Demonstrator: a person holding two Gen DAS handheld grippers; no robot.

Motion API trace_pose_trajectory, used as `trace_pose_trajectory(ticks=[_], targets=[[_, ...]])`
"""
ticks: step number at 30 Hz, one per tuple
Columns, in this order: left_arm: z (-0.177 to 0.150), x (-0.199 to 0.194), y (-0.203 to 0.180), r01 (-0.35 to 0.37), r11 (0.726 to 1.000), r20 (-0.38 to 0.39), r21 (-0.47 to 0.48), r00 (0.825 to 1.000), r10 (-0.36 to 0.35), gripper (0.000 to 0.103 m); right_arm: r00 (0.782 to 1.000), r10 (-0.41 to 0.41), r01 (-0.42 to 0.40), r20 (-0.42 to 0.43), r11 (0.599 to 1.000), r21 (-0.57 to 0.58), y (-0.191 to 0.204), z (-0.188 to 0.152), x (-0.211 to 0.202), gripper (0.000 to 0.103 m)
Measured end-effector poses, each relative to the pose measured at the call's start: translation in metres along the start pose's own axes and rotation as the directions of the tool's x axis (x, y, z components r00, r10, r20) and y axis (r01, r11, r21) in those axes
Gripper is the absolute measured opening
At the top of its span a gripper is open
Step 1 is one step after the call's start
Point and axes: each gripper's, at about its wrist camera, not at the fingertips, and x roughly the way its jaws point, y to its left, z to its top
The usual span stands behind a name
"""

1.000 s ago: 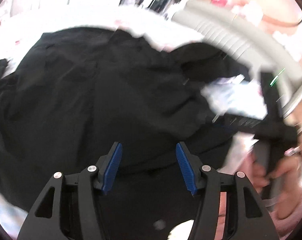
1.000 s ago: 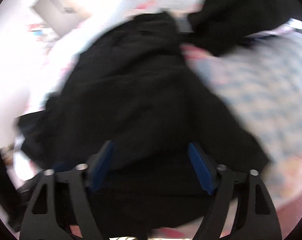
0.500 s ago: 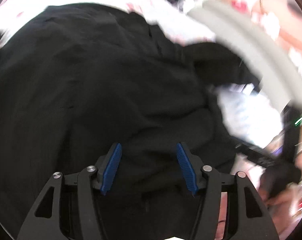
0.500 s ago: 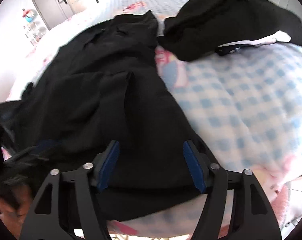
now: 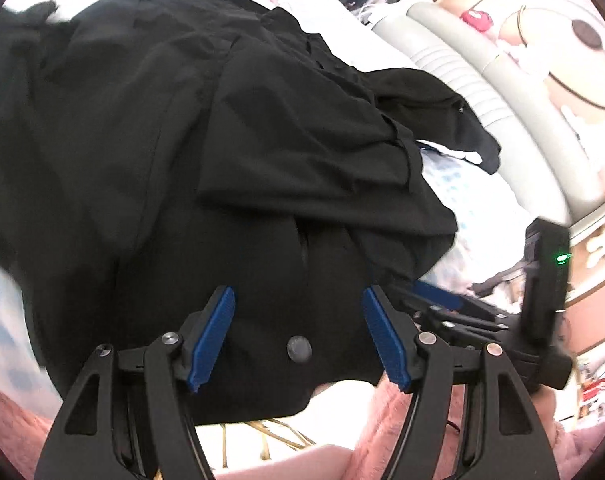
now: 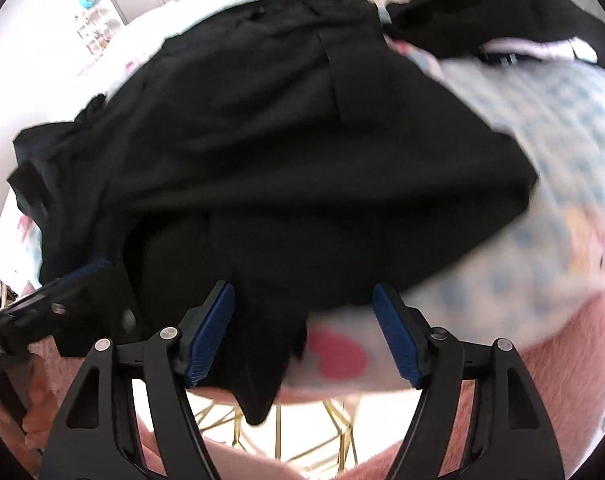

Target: Fold clothes

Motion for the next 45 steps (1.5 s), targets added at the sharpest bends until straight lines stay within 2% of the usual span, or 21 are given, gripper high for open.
trace_pose_trajectory(ticks=[2,5,8,10,12,13,15,17,20,22,23,24,26,27,32,35,36,39,41,42,45], targets=[[-0.003,0.000,0.003,0.013,0.999,-0.004,-0.031,1.000,-0.013,0.069,0.999,0.027,-0.026,-0.032,0.999,0.023,-0.002,-0.008,0.003,0.073],[-0.004,-0.012,-0.008,0.018,1.000,0.043,-0.017,0.999,-0.018,0.069,0.999,0.054,-0.054,0.004,0.999,-0.007,0.008,-0.012,-0.009,0.073],[-0.008,-0.023,-0.007,-0.046,0.999,0.067,0.003,0.997,0.046,0.069,0.993,0.086,-0.081,0.084,0.995,-0.055,0.021,-0.008,-0.033,0.072],[-0.013,-0.016,0.006,-0.052,0.998,-0.003,-0.039,0.999,0.052,0.069,0.989,0.085,-0.076,0.120,0.994,-0.077,0.026,-0.008,-0.041,0.074],[-0.019,-0.003,0.018,-0.020,0.997,-0.118,-0.073,0.993,0.011,0.067,0.994,0.054,-0.045,0.096,0.995,-0.089,0.027,-0.004,-0.031,0.075],[-0.025,0.005,0.022,-0.009,0.996,-0.188,-0.088,0.982,-0.008,0.067,0.996,0.038,-0.030,0.083,0.995,-0.095,0.028,-0.002,-0.025,0.075],[-0.035,0.007,0.024,-0.012,0.995,-0.215,-0.101,0.977,-0.010,0.067,1.000,0.018,-0.018,0.003,0.997,-0.074,0.031,-0.006,-0.001,0.073],[-0.036,-0.006,0.022,0.016,0.995,-0.167,-0.098,0.985,-0.032,0.067,0.997,0.058,-0.060,-0.051,0.997,-0.050,0.027,-0.010,0.008,0.068],[-0.021,-0.041,0.024,0.072,0.992,-0.005,-0.108,0.997,-0.073,0.068,0.996,0.090,-0.088,0.024,0.992,-0.086,0.032,-0.004,-0.011,0.073],[-0.009,-0.054,0.031,0.039,0.992,0.061,-0.120,0.998,-0.031,0.069,0.994,0.095,-0.088,0.051,0.988,-0.125,0.039,0.002,-0.012,0.085],[-0.004,-0.059,0.034,0.015,0.991,0.085,-0.130,0.996,-0.004,0.069,0.997,0.074,-0.070,0.027,0.989,-0.129,0.039,0.004,-0.002,0.085],[0.000,-0.055,0.041,-0.036,0.987,0.067,-0.153,0.997,0.047,0.069,0.999,0.053,-0.052,0.003,0.990,-0.134,0.039,0.005,0.009,0.084],[-0.001,-0.045,0.058,-0.076,0.976,-0.004,-0.204,0.997,0.077,0.066,0.995,0.041,-0.051,-0.090,0.993,-0.108,0.039,-0.006,0.022,0.073],[-0.002,-0.041,0.065,-0.092,0.970,-0.032,-0.225,0.996,0.086,0.065,0.995,0.059,-0.068,-0.083,0.992,-0.107,0.039,-0.008,0.016,0.073],[-0.016,-0.055,0.081,-0.047,0.961,-0.011,-0.271,0.999,0.046,0.065,0.993,0.120,-0.121,-0.018,0.983,-0.135,0.048,-0.004,-0.019,0.073],[-0.018,-0.058,0.082,0.042,0.955,-0.010,-0.294,0.999,-0.047,0.066,0.986,0.162,-0.153,0.034,0.970,-0.187,0.065,0.013,-0.036,0.082],[-0.016,-0.059,0.082,0.060,0.952,-0.019,-0.301,0.997,-0.069,0.066,0.989,0.147,-0.137,0.030,0.967,-0.217,0.074,0.021,-0.035,0.083],[-0.006,-0.065,0.076,0.034,0.966,-0.031,-0.257,0.999,-0.043,0.066,0.988,0.152,-0.137,0.039,0.955,-0.263,0.097,0.031,-0.045,0.083],[0.001,-0.071,0.077,-0.042,0.975,-0.011,-0.218,0.999,0.040,0.067,0.984,0.173,-0.153,0.049,0.948,-0.280,0.111,0.033,-0.057,0.083],[0.004,-0.075,0.081,-0.057,0.974,0.006,-0.220,0.998,0.060,0.068,0.983,0.178,-0.156,0.052,0.946,-0.286,0.114,0.031,-0.064,0.083],[0.006,-0.083,0.102,-0.030,0.955,0.060,-0.295,0.997,0.050,0.068,0.983,0.182,-0.164,0.031,0.938,-0.305,0.117,0.027,-0.069,0.083]])
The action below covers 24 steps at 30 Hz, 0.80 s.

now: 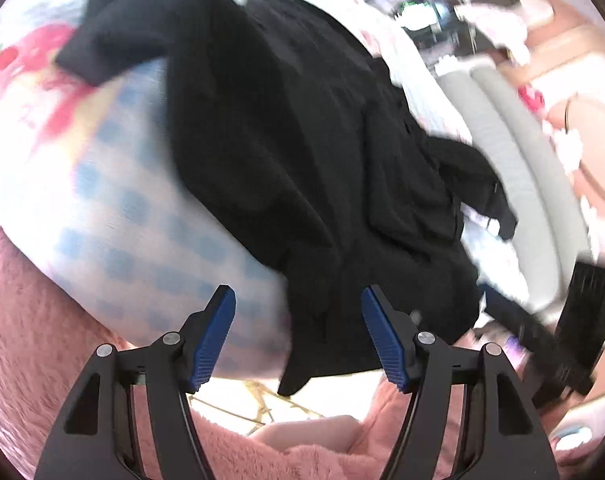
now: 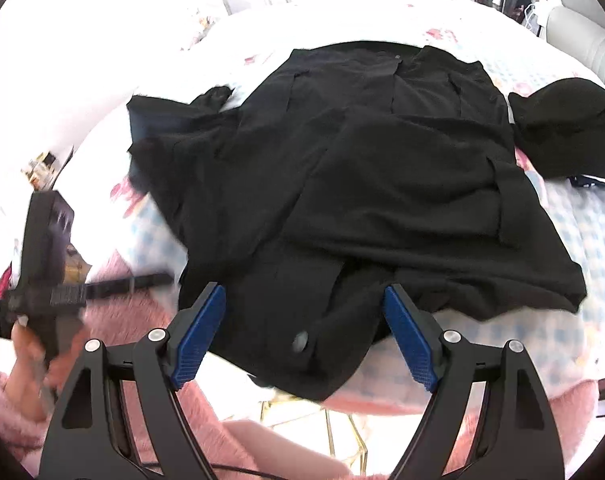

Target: Fold clothes

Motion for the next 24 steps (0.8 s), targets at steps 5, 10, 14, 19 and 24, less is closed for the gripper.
trace_pose_trajectory(ticks=[5,10,14,19,24], targets=[[0.023,-0.013,0.015,0.025,0.998,0.087,-0.059,0.996,-0.019,0.068,0.998,-0.037,0.039,-0.056,0.998,0.047,-0.015,-0.019,-0.009,0.081],[0.045,-0.023,0.020,-0.050,0.997,0.208,-0.051,0.976,0.060,0.068,0.999,-0.016,0.018,-0.028,0.996,0.086,-0.019,-0.012,-0.029,0.081],[0.057,-0.002,0.039,-0.123,0.983,0.215,-0.133,0.965,0.149,0.068,1.000,-0.014,0.014,-0.005,1.000,0.021,-0.004,0.001,-0.025,0.082],[0.073,-0.001,0.048,-0.027,0.969,0.280,-0.244,0.955,0.097,0.071,0.997,-0.002,-0.002,-0.072,0.998,-0.060,0.012,0.032,0.024,0.082],[0.094,0.000,0.010,-0.117,0.993,0.210,-0.025,0.970,0.120,0.012,0.993,-0.022,0.013,-0.115,0.997,-0.075,0.036,0.073,0.098,0.081]])
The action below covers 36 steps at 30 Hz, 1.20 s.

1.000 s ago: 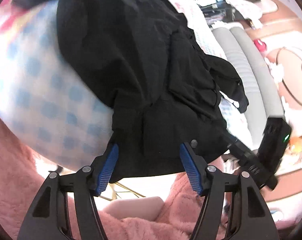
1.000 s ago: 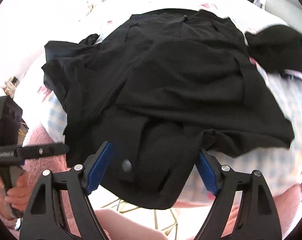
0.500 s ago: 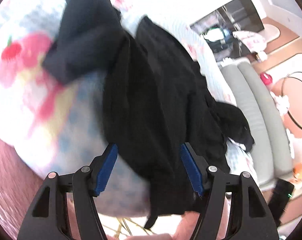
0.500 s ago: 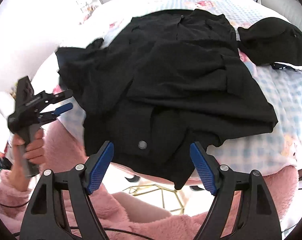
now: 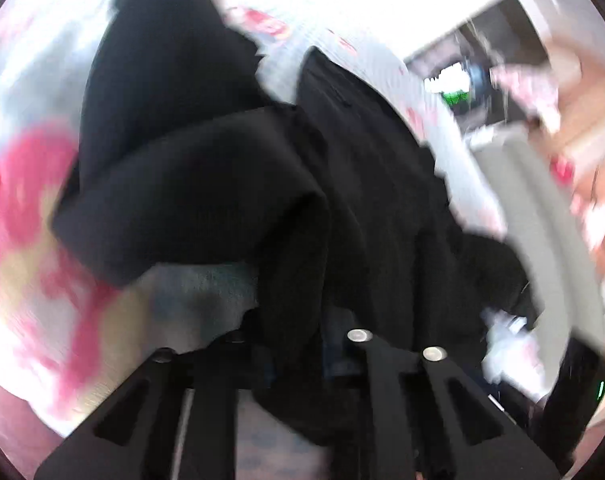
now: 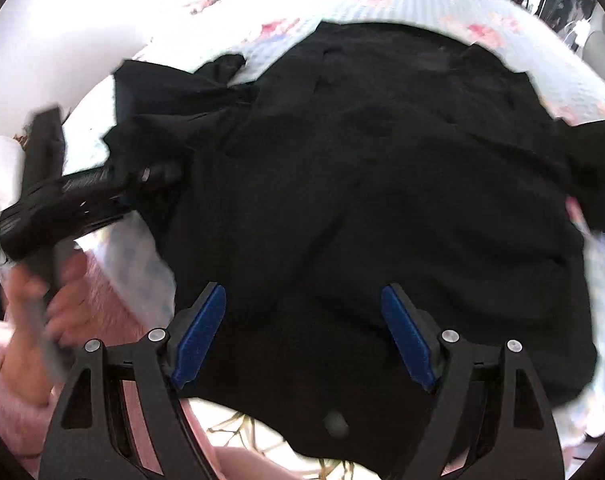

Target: Fold clothes

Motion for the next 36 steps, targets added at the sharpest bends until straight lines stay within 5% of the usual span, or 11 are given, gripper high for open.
trace_pose_trajectory(ticks=[5,10,14,20,22,24,26,30,33,36], targets=[[0.006,-0.022,0.006,-0.060,0.997,-0.011,0.048,0.998,0.061,0.007,0.998,0.035,-0.039,-0.057,0.996,-0.077,0.030,0.005,0.046,0.080],[-0.019,-0.025,0.038,-0.145,0.989,-0.077,-0.003,0.987,0.144,0.010,0.994,0.069,-0.081,-0.088,0.987,-0.142,0.043,-0.003,0.058,0.080],[-0.033,-0.041,0.024,-0.088,0.996,-0.026,-0.029,0.996,0.087,0.012,0.986,0.147,-0.152,-0.083,0.986,-0.062,0.021,-0.007,0.039,0.079],[-0.023,-0.042,-0.057,-0.005,0.972,0.119,0.235,0.993,-0.023,0.051,0.984,0.176,-0.176,0.021,0.983,0.047,0.005,-0.009,0.004,0.080],[-0.026,-0.014,-0.062,-0.085,0.963,0.059,0.254,0.996,0.072,0.052,0.986,0.164,-0.164,0.008,0.985,0.062,0.003,-0.013,0.005,0.080],[-0.030,0.015,-0.059,-0.227,0.935,-0.010,0.272,0.971,0.239,0.052,0.992,0.126,-0.125,-0.017,0.990,0.069,0.001,-0.016,0.008,0.080],[-0.038,0.024,-0.042,-0.448,0.847,-0.039,0.288,0.878,0.478,0.051,0.997,0.072,-0.071,-0.029,0.996,0.061,-0.004,-0.018,0.004,0.079],[-0.037,-0.016,-0.009,-0.328,0.933,-0.086,0.146,0.936,0.343,0.051,1.000,-0.001,0.000,0.014,0.998,0.070,-0.022,-0.017,-0.019,0.081],[-0.033,-0.039,-0.004,-0.286,0.952,-0.058,0.105,0.954,0.293,0.054,1.000,0.001,-0.002,0.026,0.999,0.033,-0.019,0.006,-0.015,0.081],[-0.034,-0.057,0.005,-0.288,0.953,-0.034,0.096,0.956,0.292,0.056,0.999,0.015,-0.013,0.038,0.998,-0.066,0.004,0.032,-0.009,0.081]])
